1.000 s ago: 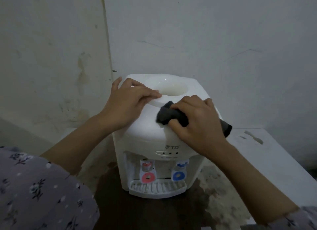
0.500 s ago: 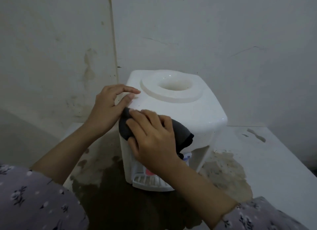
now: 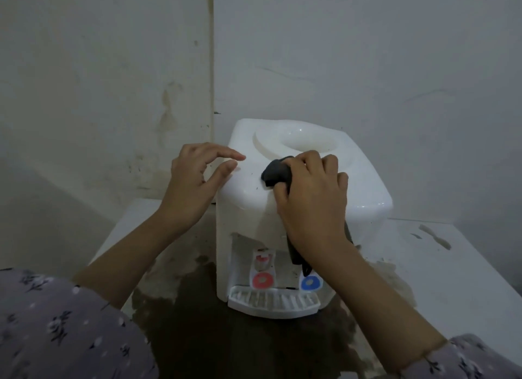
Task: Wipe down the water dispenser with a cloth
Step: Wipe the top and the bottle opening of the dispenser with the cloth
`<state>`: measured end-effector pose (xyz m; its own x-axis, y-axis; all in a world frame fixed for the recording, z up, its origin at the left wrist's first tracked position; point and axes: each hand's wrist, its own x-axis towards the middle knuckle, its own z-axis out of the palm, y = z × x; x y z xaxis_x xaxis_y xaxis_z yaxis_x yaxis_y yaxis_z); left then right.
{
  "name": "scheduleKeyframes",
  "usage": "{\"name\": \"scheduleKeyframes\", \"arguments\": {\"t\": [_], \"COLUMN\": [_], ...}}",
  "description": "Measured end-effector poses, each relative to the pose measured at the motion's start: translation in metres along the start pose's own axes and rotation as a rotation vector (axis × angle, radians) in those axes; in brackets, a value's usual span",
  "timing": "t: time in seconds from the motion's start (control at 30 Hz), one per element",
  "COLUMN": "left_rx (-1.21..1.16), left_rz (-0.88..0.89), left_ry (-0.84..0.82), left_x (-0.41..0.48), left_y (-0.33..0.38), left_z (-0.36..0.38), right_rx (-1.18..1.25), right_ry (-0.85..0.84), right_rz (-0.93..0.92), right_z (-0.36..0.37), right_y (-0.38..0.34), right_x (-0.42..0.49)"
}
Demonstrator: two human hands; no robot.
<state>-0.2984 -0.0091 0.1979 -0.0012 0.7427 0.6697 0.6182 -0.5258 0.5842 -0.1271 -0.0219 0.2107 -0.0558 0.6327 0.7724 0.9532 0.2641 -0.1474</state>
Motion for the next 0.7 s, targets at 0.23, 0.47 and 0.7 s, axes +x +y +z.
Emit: {"name": "scheduleKeyframes", "arguments": {"t": [0.23, 0.47, 0.7], "left_rx": [-0.005, -0.074, -0.051], "left_rz": [0.076, 0.046, -0.003], "left_ry": [-0.077, 0.067, 0.097], "left_x": [-0.001, -0.022, -0.044], "left_y": [-0.009, -0.025, -0.037], "left_z": [-0.002, -0.001, -0.008], "right_rx": [0.116, -0.021, 0.033], "right_ry": [-0.040, 0.045, 0.069], "right_rz": [-0.123, -0.375, -0.571], "right_z": [0.019, 0.030, 0.042], "right_y": [-0.035, -0.044, -0.040], "right_x": [0.015, -0.012, -0.042]}}
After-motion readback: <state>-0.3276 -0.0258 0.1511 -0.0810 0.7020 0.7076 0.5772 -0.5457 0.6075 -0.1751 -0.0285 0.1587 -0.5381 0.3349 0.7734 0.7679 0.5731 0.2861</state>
